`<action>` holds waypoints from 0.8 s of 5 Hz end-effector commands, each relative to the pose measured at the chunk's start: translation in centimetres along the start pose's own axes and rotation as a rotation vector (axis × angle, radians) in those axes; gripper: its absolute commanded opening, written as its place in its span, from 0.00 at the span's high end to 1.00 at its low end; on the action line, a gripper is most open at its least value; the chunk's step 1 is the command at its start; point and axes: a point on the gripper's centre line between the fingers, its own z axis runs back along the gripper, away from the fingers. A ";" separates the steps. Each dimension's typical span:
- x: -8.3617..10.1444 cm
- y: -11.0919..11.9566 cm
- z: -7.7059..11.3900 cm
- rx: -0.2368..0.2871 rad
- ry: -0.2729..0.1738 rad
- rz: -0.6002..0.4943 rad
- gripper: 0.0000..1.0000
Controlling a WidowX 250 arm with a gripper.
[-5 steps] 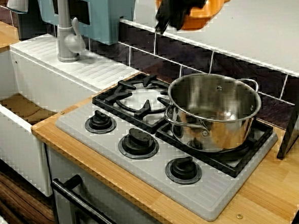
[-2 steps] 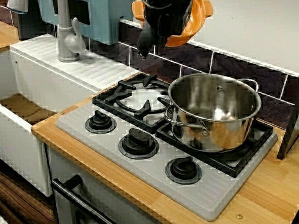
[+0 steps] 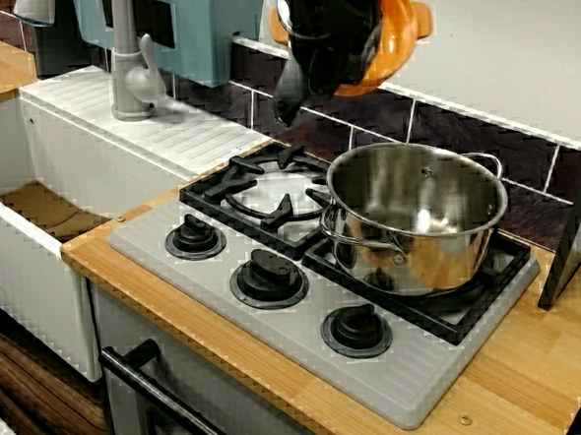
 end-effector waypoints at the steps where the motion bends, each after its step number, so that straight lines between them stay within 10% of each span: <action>1: 1.0 1.1 1.8 0.120 -0.007 0.021 1.00; 4: 1.6 1.1 0.8 0.253 0.060 0.051 1.00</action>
